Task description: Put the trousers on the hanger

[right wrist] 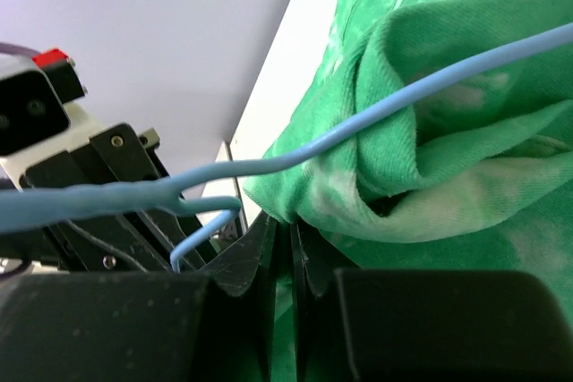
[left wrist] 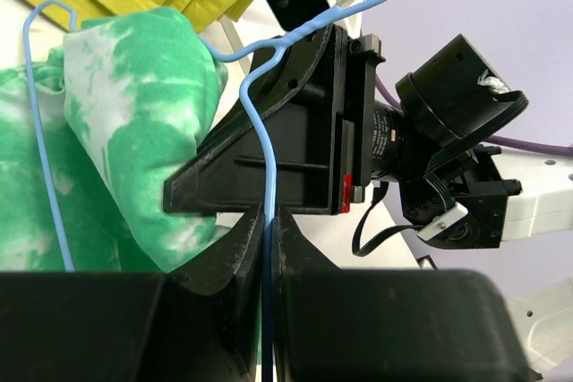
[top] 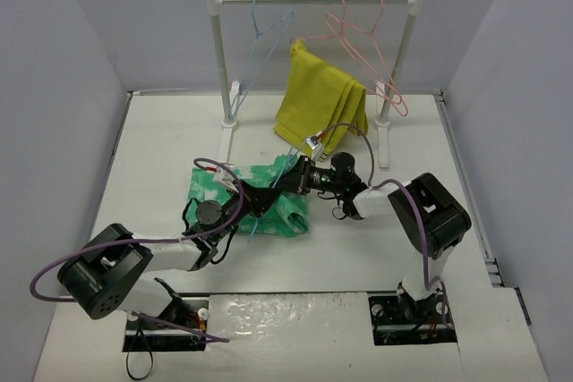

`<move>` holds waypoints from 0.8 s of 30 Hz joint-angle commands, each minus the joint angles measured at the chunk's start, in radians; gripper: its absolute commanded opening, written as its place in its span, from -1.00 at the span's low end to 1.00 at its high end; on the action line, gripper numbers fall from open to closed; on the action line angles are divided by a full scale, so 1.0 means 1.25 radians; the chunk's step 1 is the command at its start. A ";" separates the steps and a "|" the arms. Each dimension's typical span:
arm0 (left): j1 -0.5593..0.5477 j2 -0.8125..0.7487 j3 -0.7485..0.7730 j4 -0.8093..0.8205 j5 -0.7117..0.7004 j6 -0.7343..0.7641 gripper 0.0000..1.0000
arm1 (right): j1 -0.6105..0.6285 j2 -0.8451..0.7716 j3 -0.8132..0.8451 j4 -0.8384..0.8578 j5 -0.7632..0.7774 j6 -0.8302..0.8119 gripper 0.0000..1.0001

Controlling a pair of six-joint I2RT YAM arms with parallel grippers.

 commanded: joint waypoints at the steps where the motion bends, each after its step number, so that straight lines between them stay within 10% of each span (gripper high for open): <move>1: -0.001 -0.017 0.005 0.114 -0.008 -0.012 -1.00 | 0.026 0.010 0.019 0.201 0.086 0.029 -0.92; 13: -0.001 0.033 0.009 0.168 0.000 -0.044 -1.00 | 0.080 0.073 0.029 0.156 0.146 -0.016 -0.29; 24: 0.000 0.016 -0.003 0.150 -0.013 -0.037 -1.00 | 0.080 -0.094 0.155 -0.410 0.240 -0.349 -0.03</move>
